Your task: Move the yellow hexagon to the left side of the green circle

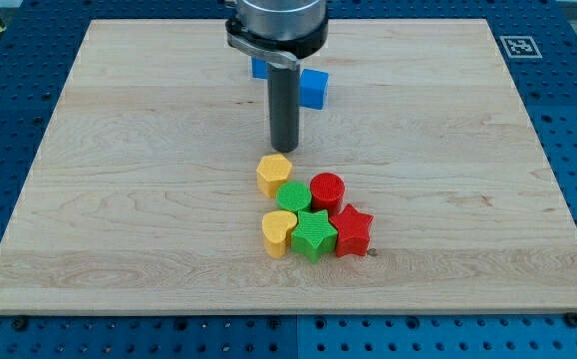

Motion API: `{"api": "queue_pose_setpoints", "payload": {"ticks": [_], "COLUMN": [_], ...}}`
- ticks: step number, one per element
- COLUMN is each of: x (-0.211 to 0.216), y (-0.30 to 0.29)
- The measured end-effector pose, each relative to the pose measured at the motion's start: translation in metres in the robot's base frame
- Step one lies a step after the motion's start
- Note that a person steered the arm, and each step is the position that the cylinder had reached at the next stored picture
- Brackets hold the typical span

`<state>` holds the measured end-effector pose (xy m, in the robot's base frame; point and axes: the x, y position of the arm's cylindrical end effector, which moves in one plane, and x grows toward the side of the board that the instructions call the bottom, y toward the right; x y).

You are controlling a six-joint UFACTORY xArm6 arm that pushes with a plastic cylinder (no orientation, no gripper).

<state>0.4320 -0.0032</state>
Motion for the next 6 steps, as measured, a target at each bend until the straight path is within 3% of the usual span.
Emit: {"api": "queue_pose_setpoints", "payload": {"ticks": [3, 6], "x": [0.055, 0.035], "y": [-0.008, -0.057]}}
